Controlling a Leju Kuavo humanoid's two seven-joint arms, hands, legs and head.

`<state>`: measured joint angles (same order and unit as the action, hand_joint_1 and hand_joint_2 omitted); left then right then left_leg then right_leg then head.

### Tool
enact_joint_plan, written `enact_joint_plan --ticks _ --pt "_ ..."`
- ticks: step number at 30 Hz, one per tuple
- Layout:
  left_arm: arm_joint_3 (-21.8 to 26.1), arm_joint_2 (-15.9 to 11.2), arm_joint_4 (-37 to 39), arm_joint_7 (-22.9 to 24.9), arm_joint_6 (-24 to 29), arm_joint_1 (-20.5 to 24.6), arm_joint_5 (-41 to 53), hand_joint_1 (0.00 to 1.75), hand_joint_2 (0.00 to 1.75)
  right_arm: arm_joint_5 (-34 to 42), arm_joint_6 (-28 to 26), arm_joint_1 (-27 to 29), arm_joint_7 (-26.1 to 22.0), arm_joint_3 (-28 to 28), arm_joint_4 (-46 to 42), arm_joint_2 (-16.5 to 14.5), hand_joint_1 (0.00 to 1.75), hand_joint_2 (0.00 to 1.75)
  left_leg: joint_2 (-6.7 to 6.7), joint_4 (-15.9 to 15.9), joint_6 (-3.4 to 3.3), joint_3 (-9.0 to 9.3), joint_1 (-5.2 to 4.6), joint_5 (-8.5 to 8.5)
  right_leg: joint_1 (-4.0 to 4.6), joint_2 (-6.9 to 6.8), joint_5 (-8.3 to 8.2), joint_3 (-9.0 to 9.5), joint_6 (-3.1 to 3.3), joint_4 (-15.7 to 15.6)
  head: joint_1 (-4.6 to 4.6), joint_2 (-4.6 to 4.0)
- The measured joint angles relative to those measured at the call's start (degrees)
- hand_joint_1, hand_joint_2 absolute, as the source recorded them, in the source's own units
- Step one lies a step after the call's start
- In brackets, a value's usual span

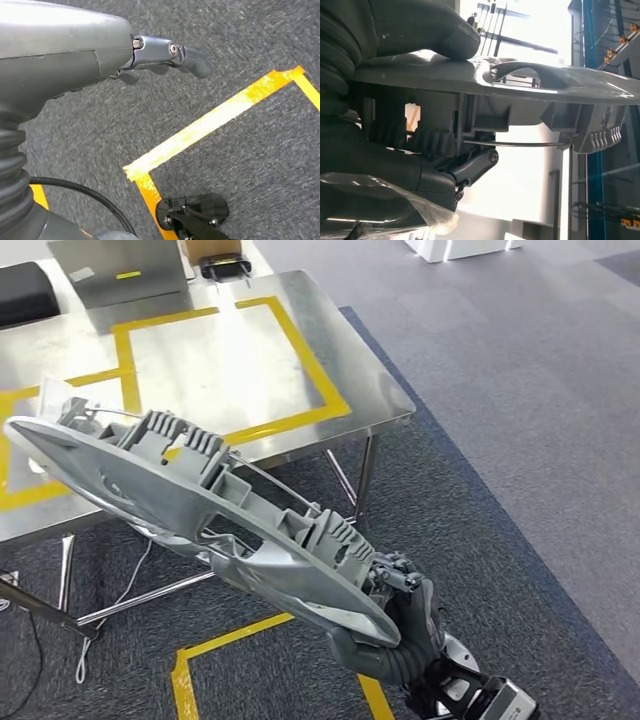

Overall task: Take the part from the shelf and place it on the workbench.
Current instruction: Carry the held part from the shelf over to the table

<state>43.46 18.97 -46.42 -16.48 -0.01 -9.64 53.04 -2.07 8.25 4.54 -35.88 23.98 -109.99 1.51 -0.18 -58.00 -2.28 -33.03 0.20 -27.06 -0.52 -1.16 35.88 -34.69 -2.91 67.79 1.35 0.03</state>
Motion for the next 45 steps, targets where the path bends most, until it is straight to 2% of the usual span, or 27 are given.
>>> enact_joint_plan --ticks 1,2,3,5,7,9,11,13,15,16,17,18,20,22,24,26,28,30,32,33,34,35,37,39,42,43,45 --pt "0.0 0.0 0.1 0.0 0.0 0.0 0.0 0.00 1.75 0.0 0.0 0.1 0.0 0.0 0.0 0.0 1.75 1.75 -0.67 0.0 -0.11 0.02 0.00 -0.03 -0.03 0.62 1.00 -2.13 -0.02 3.6 0.08 -0.01" --pt "0.1 0.0 0.2 0.0 0.0 0.0 0.0 0.00 1.75 -0.1 -0.1 0.1 0.0 0.0 0.0 0.0 1.75 1.75 -1.40 0.0 -0.14 0.08 -0.01 -0.06 -0.03 0.92 0.97 -3.63 0.02 5.7 0.08 -0.01" --pt "0.1 0.0 0.4 -0.1 0.1 0.1 0.0 0.00 1.75 -0.1 -0.1 0.2 0.0 0.0 0.0 0.0 1.75 1.75 -2.20 0.0 -0.14 0.18 -0.01 -0.10 -0.04 1.09 -0.27 -4.15 0.10 5.5 0.09 -0.01" --pt "0.2 -0.1 0.8 -0.3 0.2 0.1 0.2 0.00 1.75 -0.3 -0.3 0.2 -0.1 0.0 0.1 0.0 1.75 1.75 -3.79 -0.1 0.01 0.47 0.03 -0.25 -0.11 2.20 -5.07 -2.19 0.42 -0.9 0.12 -0.01" --pt "0.3 -0.1 1.3 -0.6 0.4 0.3 0.3 0.00 1.75 -0.4 -0.5 0.2 -0.2 0.0 0.1 0.0 1.75 1.75 -5.17 -0.3 0.45 0.41 -0.02 -0.47 -0.32 4.53 -7.95 0.70 0.80 -7.6 0.09 -0.01" --pt "0.5 -0.2 1.7 -0.8 0.6 0.5 0.3 0.00 1.75 -0.5 -0.5 0.2 -0.4 0.0 0.1 0.0 1.75 1.75 -6.31 -0.4 1.09 0.00 0.12 -0.46 -0.31 5.42 -7.94 1.82 1.07 -9.7 0.05 -0.01" --pt "0.8 -0.4 2.1 -0.8 0.7 0.6 0.3 0.00 1.75 -0.6 -0.5 0.2 -0.4 0.1 0.1 0.0 1.75 1.75 -6.78 -0.5 1.73 -0.25 0.24 -0.54 -0.38 4.27 -7.87 2.16 1.47 -10.1 0.05 -0.01" --pt "1.0 -0.5 2.4 -0.8 0.7 0.9 0.3 0.00 1.75 -0.6 -0.5 0.2 -0.4 0.1 0.1 0.0 1.75 1.75 -4.41 -3.2 2.35 -1.36 0.05 -2.21 -0.58 2.72 -7.70 2.77 2.14 -10.4 -0.36 -0.01" --pt "1.2 -0.6 2.7 -0.8 0.7 1.3 0.3 0.00 1.75 -0.5 -0.6 0.3 -0.4 0.1 0.1 0.0 1.75 1.75 -1.38 -10.2 2.90 -4.66 0.06 -5.63 -0.47 1.01 -7.31 3.30 2.68 -10.4 -0.80 -0.01" --pt "1.2 -0.6 2.8 -0.8 0.7 1.4 0.3 0.00 1.75 -0.5 -0.6 0.3 -0.4 0.0 0.1 0.0 1.75 1.75 -0.80 -13.9 3.08 -6.53 0.17 -7.03 -0.39 0.21 -7.11 3.51 2.79 -10.4 -0.81 -0.01" --pt "1.2 -0.6 3.0 -0.8 0.7 1.4 0.3 0.00 1.75 -0.5 -0.7 0.4 -0.4 0.0 0.1 0.0 1.75 1.75 -0.57 -16.3 3.17 -7.79 0.27 -7.48 -0.33 -0.53 -6.90 3.71 2.83 -10.4 -0.83 -0.01" --pt "1.3 -0.6 3.1 -0.8 0.7 1.4 0.3 0.00 1.75 -0.5 -0.7 0.4 -0.4 0.0 0.1 0.0 1.75 1.75 -0.46 -16.4 3.17 -8.02 0.33 -6.72 -0.28 -1.21 -6.68 3.95 2.80 -10.4 -0.84 -0.01" --pt "1.4 -0.7 3.2 -0.8 0.7 1.3 0.3 0.00 1.75 -0.6 -0.7 0.4 -0.4 0.1 0.1 0.0 1.75 1.75 0.45 -10.6 2.77 -5.38 0.25 -2.56 -0.16 -2.42 -6.17 4.65 2.63 -10.4 -0.85 -0.01" --pt "1.5 -0.7 3.3 -0.8 0.7 1.5 0.3 0.00 1.75 -0.6 -0.6 0.5 -0.4 0.1 0.1 0.0 1.75 1.75 3.31 -3.6 1.97 -2.02 -0.37 0.15 0.15 -3.48 -5.52 5.11 2.20 -10.4 -0.83 -0.01" --pt "1.6 -0.7 3.3 -0.8 0.7 1.6 0.3 0.00 1.75 -0.6 -0.6 0.5 -0.4 0.1 0.1 0.0 1.75 1.75 4.82 -1.3 1.41 -1.11 -0.96 0.10 0.47 -4.61 -5.03 5.44 1.62 -10.4 -0.70 -0.01" --pt "1.6 -0.6 3.4 -0.8 0.7 1.6 0.3 0.00 1.75 -0.6 -0.6 0.4 -0.4 0.1 0.1 0.0 1.75 1.75 3.55 -0.9 1.02 -1.17 -0.81 0.14 0.54 -5.64 -4.62 5.86 1.02 -10.5 -0.58 0.00" --pt "1.7 -0.6 3.4 -0.8 0.7 1.5 0.3 0.00 1.75 -0.6 -0.6 0.4 -0.4 0.1 0.1 0.0 1.75 1.75 2.16 -0.4 0.48 -0.78 -0.36 0.29 0.39 -3.61 -3.14 5.15 0.42 -8.6 -0.30 0.00" --pt "1.7 -0.5 3.4 -0.8 0.8 1.6 0.3 0.00 1.75 -0.6 -0.6 0.4 -0.4 0.1 0.1 0.0 1.75 1.75 0.78 -0.3 0.08 -0.54 -0.10 0.29 0.19 -0.19 -0.11 1.71 0.04 -1.8 0.12 -0.01" --pt "1.7 -0.5 3.5 -0.8 0.8 1.7 0.3 0.00 1.75 -0.6 -0.6 0.6 -0.4 0.1 0.1 0.0 1.75 1.75 -0.71 -0.3 -0.10 -0.45 -0.07 0.16 0.07 0.94 1.69 -2.72 -0.15 5.2 0.26 -0.01" --pt "1.7 -0.5 3.5 -0.8 0.7 1.7 0.3 0.00 1.75 -0.6 -0.6 0.6 -0.4 0.1 0.1 0.1 1.75 1.75 -1.40 -0.3 -0.12 -0.34 -0.05 0.05 0.01 1.04 0.91 -3.89 -0.20 6.1 0.29 -0.01" --pt "1.7 -0.5 3.5 -0.8 0.7 1.7 0.3 0.00 1.75 -0.6 -0.7 0.7 -0.4 0.2 0.1 0.1 1.75 1.75 -2.07 -0.3 -0.07 -0.16 -0.03 -0.09 -0.05 1.08 -1.01 -3.97 -0.21 4.7 0.29 -0.01" --pt "1.7 -0.5 3.6 -0.8 0.7 1.6 0.3 0.00 1.75 -0.6 -0.7 0.7 -0.4 0.2 0.1 0.1 1.75 1.75 -2.71 -0.4 0.05 0.08 0.02 -0.29 -0.14 1.22 -3.70 -3.02 -0.20 1.3 0.31 -0.01" --pt "1.7 -0.5 3.7 -0.9 0.8 1.7 0.4 0.00 1.75 -0.7 -0.8 0.6 -0.5 0.2 0.1 0.1 1.75 1.75 -3.67 -0.6 0.56 0.41 0.03 -0.79 -0.30 2.26 -7.24 -0.07 -0.02 -6.0 0.35 -0.01" --pt "1.7 -0.6 3.8 -1.0 0.9 1.6 0.5 0.00 1.75 -0.7 -0.9 0.6 -0.6 0.2 0.1 0.2 1.75 1.75 -4.19 -0.7 1.24 0.33 0.04 -1.03 -0.21 3.16 -7.61 1.44 0.48 -9.0 0.32 -0.01" --pt "1.8 -0.8 4.3 -1.1 1.5 1.8 0.6 0.00 1.75 -0.6 -1.0 0.6 -0.6 0.1 0.1 0.2 1.75 1.75 -4.04 -1.1 2.13 0.34 0.18 -1.54 -0.23 2.80 -7.49 2.02 1.57 -9.5 0.16 -0.01" --pt "1.8 -0.9 4.6 -1.2 1.8 2.0 0.7 0.00 1.75 -0.4 -1.1 0.6 -0.6 0.1 0.1 0.2 1.75 1.75 -3.33 -2.3 2.44 -0.10 0.17 -2.34 -0.35 2.50 -7.42 2.28 1.94 -9.6 -0.04 -0.01" --pt "1.9 -1.0 5.3 -1.6 2.4 2.5 0.8 0.00 1.75 0.0 -1.6 0.7 -0.7 0.0 0.1 0.2 1.75 1.75 -1.46 -8.4 3.03 -2.95 0.22 -5.26 -0.38 1.79 -7.11 2.78 2.56 -9.7 -0.46 -0.01"
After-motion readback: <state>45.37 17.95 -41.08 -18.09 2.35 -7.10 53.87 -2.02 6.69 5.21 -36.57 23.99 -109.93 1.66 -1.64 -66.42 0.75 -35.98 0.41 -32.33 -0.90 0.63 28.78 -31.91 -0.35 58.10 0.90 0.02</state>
